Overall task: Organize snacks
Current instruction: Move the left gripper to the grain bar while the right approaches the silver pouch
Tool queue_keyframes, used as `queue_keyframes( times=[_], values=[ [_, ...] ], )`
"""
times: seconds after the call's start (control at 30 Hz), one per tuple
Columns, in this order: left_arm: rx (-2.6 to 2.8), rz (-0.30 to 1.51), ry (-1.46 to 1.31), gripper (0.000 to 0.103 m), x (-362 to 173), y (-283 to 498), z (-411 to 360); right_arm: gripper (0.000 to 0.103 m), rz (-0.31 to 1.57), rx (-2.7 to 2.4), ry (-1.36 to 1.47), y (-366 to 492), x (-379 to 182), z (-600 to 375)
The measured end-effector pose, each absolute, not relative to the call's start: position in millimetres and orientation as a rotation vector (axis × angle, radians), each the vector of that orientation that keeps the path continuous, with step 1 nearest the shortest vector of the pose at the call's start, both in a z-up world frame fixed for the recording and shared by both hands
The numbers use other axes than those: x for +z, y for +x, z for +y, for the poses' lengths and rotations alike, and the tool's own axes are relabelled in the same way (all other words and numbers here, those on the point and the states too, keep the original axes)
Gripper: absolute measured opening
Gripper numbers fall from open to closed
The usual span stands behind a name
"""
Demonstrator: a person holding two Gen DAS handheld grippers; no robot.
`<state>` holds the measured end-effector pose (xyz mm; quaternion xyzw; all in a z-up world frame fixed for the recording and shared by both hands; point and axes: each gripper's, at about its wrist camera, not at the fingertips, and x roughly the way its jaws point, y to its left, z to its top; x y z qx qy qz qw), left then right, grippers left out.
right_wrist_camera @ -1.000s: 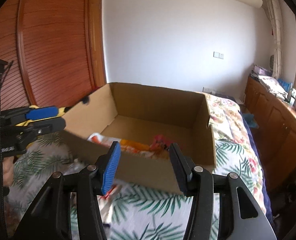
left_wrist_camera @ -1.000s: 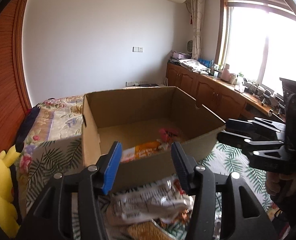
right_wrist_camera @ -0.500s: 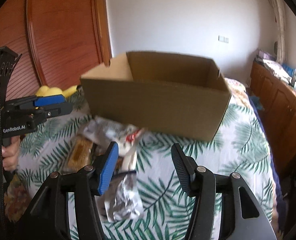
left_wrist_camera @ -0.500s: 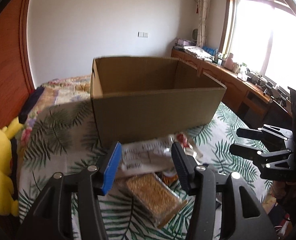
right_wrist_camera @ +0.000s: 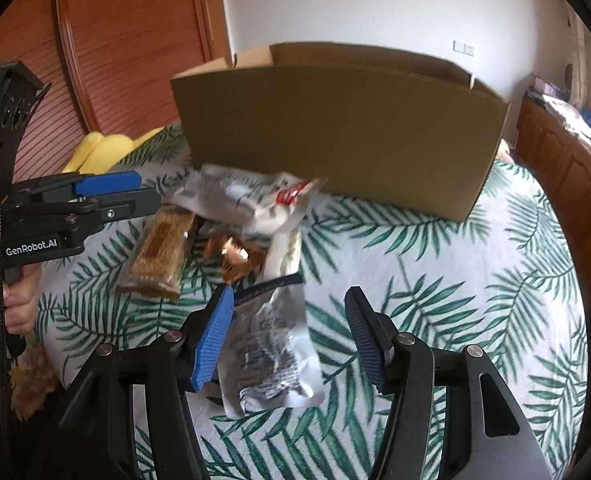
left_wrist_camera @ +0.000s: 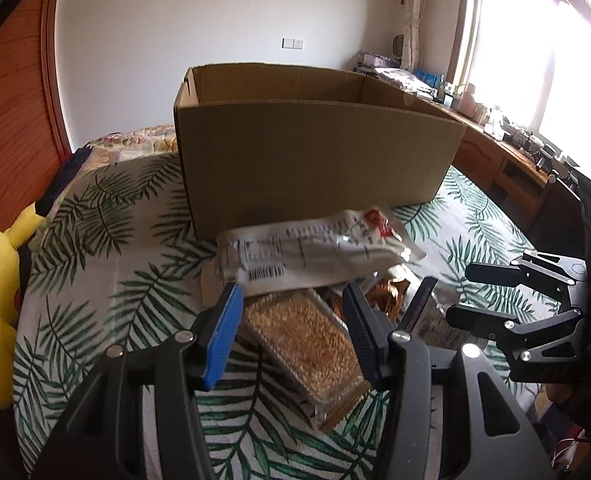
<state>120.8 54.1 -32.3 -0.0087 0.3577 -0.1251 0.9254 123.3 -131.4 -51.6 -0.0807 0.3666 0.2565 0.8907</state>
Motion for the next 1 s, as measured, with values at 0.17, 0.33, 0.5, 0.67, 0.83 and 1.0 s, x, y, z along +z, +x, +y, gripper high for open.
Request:
queue_keyframes(
  times=[0.17, 0.33, 0.5, 0.67, 0.83, 1.0],
  values=[
    [-0.255, 0.753, -0.019, 0.052, -40, 119, 53, 0.06, 0.792, 0.541, -0.193, 121, -63, -127],
    [-0.261, 0.76, -0.024, 0.052, -43, 118, 51, 0.062, 0.819, 0.56, -0.232, 119, -73, -120],
    [-0.265, 0.771, -0.029, 0.052, -47, 119, 49, 0.067, 0.816, 0.562, -0.259, 115, -77, -118],
    [-0.267, 0.782, -0.033, 0.052, -49, 121, 46, 0.069, 0.819, 0.566, -0.292, 115, -79, -114],
    [-0.239, 0.788, -0.015, 0.053, -51, 125, 41, 0.074, 0.816, 0.569, -0.287, 118, -80, -115],
    [-0.175, 0.804, 0.029, 0.059, -53, 134, 32, 0.077, 0.811, 0.576, -0.288, 118, -81, -113]
  ],
)
